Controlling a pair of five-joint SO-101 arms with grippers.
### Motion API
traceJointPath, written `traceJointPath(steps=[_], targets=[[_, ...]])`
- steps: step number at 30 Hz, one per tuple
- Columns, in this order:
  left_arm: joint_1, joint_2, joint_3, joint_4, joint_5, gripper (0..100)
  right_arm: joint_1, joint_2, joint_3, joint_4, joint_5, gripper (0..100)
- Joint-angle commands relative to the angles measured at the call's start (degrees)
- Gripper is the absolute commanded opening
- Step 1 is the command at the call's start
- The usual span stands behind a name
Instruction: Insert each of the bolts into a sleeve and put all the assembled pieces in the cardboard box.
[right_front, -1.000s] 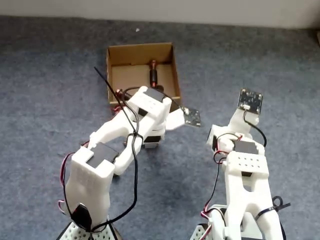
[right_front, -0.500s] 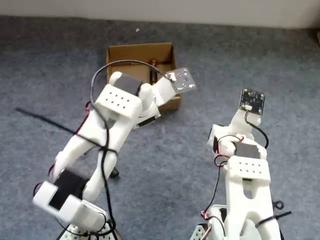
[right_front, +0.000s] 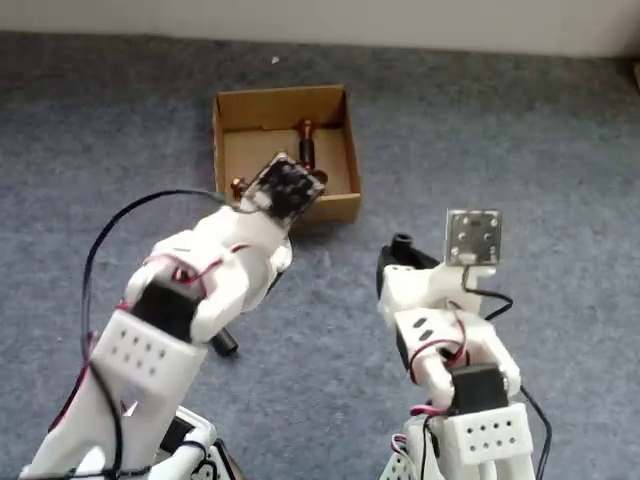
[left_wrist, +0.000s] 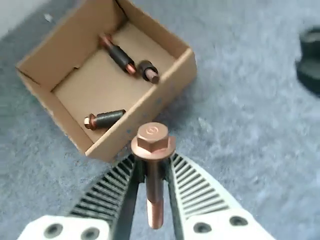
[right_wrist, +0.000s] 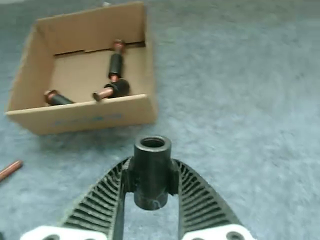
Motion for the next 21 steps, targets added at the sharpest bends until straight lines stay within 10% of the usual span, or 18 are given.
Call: traceJointPath(steps=[1, 21], targets=[[-0.7, -14.3, 4.1, -4.9, 6.9, 0, -5.2, -5.7, 3.4, -4.6, 0.6, 0.5], [-0.3, -53.8, 30.6, -22.5, 20.4, 0, -27.2, -26.0, 33.7, -32.0, 13.4, 0.5]])
